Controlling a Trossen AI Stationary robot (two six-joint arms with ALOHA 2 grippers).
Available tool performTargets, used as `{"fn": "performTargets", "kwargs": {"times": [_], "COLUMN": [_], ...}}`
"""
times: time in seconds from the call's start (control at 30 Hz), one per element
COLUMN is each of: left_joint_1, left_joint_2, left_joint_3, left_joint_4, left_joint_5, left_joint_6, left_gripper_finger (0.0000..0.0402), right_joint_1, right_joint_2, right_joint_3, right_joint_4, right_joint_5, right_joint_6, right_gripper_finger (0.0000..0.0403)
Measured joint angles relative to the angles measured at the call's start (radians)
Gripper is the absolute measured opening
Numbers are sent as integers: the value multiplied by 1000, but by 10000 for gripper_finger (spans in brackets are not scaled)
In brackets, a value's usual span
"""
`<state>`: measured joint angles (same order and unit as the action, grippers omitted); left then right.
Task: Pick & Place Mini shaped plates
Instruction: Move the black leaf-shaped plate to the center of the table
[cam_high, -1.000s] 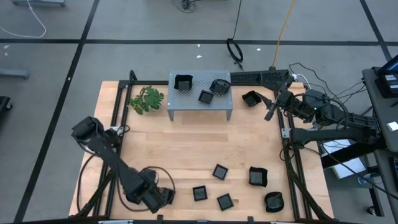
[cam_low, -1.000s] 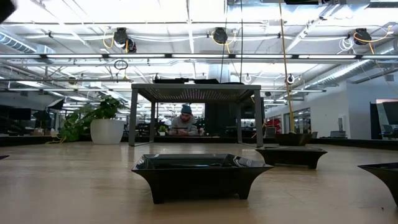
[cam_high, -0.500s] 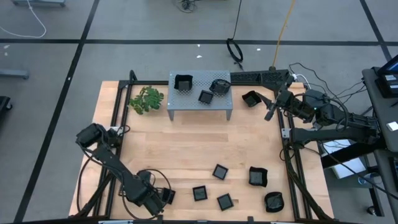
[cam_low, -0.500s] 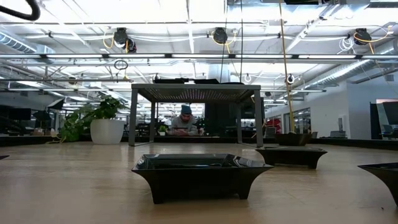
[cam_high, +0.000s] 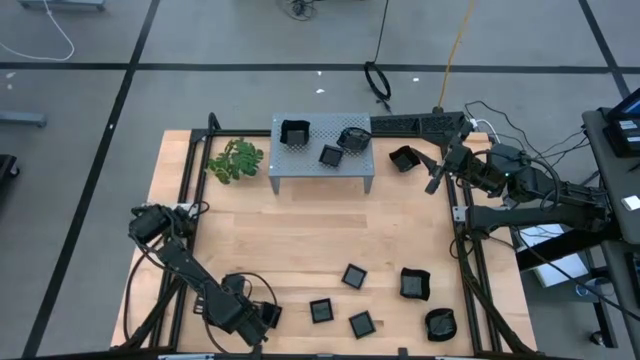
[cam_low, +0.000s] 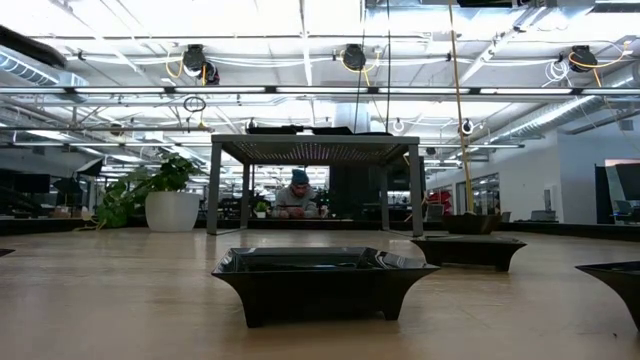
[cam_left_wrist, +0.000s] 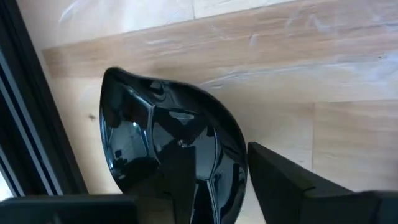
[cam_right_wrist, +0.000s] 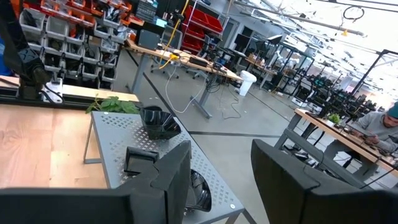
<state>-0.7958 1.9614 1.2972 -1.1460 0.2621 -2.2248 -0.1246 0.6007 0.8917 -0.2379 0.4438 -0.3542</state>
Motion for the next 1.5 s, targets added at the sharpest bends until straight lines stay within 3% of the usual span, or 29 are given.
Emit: {"fn": "performTargets", "kwargs": {"times": [0.27, 0.53, 0.67, 0.77, 0.93, 1.0, 1.3, 1.5], "left_joint_1": [35, 88, 131, 177, 268, 318, 583, 686], "left_joint_2": [0, -32, -88, -142, -219, -226, -200, -135], "left_joint_3": [0, 2, 3, 3, 3, 4, 4, 4], "left_joint_4": [-16, -15, -11, 12, 163, 220, 586, 776], "left_joint_5": [1, -28, -120, -264, -611, -670, -631, -619], "left_joint_6": [81, 159, 211, 301, 591, 738, 1413, 1682], "left_gripper_finger": [12, 6, 9, 5, 16, 15, 13, 6], "right_joint_1": [0, 0, 0, 0, 0, 0, 0, 0], "right_joint_2": [0, 0, 0, 0, 0, 0, 0, 0], "right_joint_3": [0, 0, 0, 0, 0, 0, 0, 0], "right_joint_4": [0, 0, 0, 0, 0, 0, 0, 0], "right_joint_5": [0, 0, 0, 0, 0, 0, 0, 0], "right_joint_6": [0, 0, 0, 0, 0, 0, 0, 0], "right_gripper_finger": [155, 155, 155, 155, 155, 155, 155, 155]}}
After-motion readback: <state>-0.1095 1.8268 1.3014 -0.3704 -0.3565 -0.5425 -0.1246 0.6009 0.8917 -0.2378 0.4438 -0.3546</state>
